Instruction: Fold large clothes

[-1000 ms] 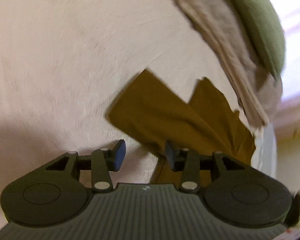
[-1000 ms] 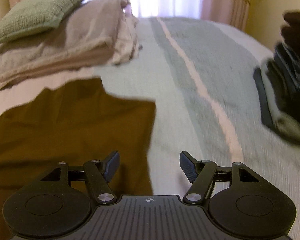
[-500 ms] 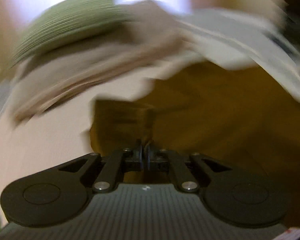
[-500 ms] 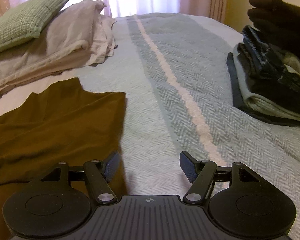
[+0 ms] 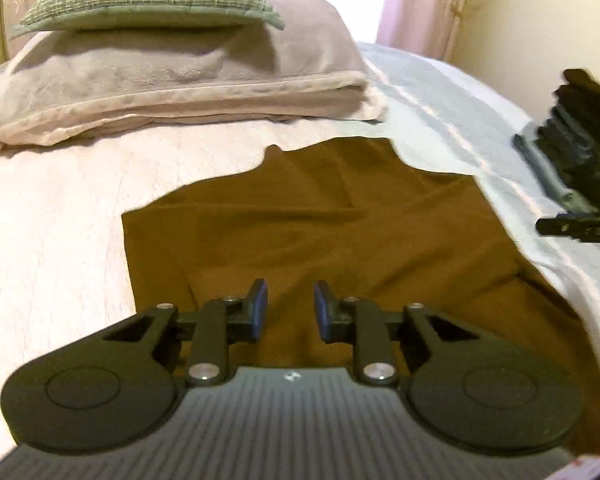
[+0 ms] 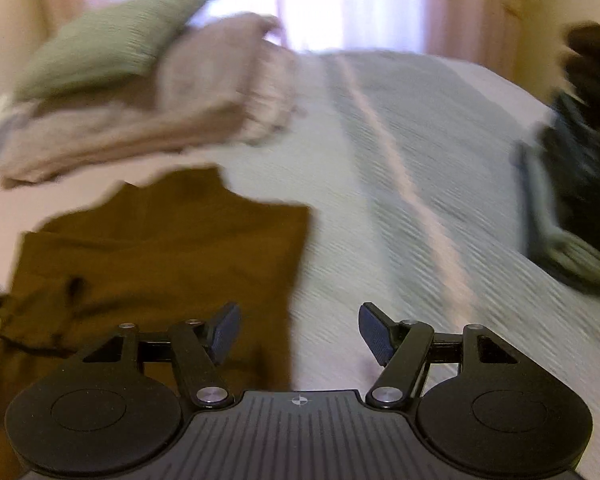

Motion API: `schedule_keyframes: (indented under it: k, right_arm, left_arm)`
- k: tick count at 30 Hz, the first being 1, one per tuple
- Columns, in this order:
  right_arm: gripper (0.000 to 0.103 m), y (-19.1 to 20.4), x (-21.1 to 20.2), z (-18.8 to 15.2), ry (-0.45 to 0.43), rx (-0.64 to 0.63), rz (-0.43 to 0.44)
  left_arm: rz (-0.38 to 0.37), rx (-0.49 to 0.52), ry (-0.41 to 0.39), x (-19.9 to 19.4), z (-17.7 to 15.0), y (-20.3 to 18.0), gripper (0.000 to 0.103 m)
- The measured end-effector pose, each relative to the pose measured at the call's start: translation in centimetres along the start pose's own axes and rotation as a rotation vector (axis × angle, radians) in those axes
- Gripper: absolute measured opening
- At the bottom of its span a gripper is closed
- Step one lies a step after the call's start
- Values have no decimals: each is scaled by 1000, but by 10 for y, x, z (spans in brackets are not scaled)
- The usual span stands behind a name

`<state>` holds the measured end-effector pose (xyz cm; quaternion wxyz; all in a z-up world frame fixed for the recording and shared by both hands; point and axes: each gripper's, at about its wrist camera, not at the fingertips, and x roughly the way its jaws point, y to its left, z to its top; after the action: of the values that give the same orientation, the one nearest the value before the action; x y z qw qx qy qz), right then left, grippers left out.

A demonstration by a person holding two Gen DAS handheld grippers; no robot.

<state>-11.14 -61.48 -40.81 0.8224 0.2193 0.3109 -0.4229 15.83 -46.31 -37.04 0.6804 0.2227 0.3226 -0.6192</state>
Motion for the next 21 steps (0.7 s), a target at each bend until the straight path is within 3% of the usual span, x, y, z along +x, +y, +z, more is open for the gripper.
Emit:
schedule_keyframes:
  k: [2,4,6,7,9,12,16,19,21]
  right_arm:
    - [57,10,18,3,-21,-30,71]
    - [55,17,48,2,48,-62,104]
    - [53,22,72,-3,145,-141,15]
    - [53,22,68,-2,146,-164,-14]
    - [52,18,38,-1,73,-144,31]
    - [52,15,-9,-19,63,-136,90]
    - [52,20,-46,-78,201,-144,155]
    - [53,27,-82,-126,270,-213,157]
    - [53,24,-105,-153,349,-234,156]
  left_arm:
    - [51,26,56,34,0,-4,21]
    - [113,67,122,58,-10,-9,21]
    - [130,30,109,52,-9,-8,21]
    - [127,-10,87,39,-9,-6,21]
    - [107,-55,39,9,-13,-7,21]
    - [94,-49,75,-29,-39,-16,21]
    - [76,-81,220,-67,-108,-37,21]
    - [118,-88,245,-112,-158,-53,21]
    - [124,-166,302,-137,-180,-53,21]
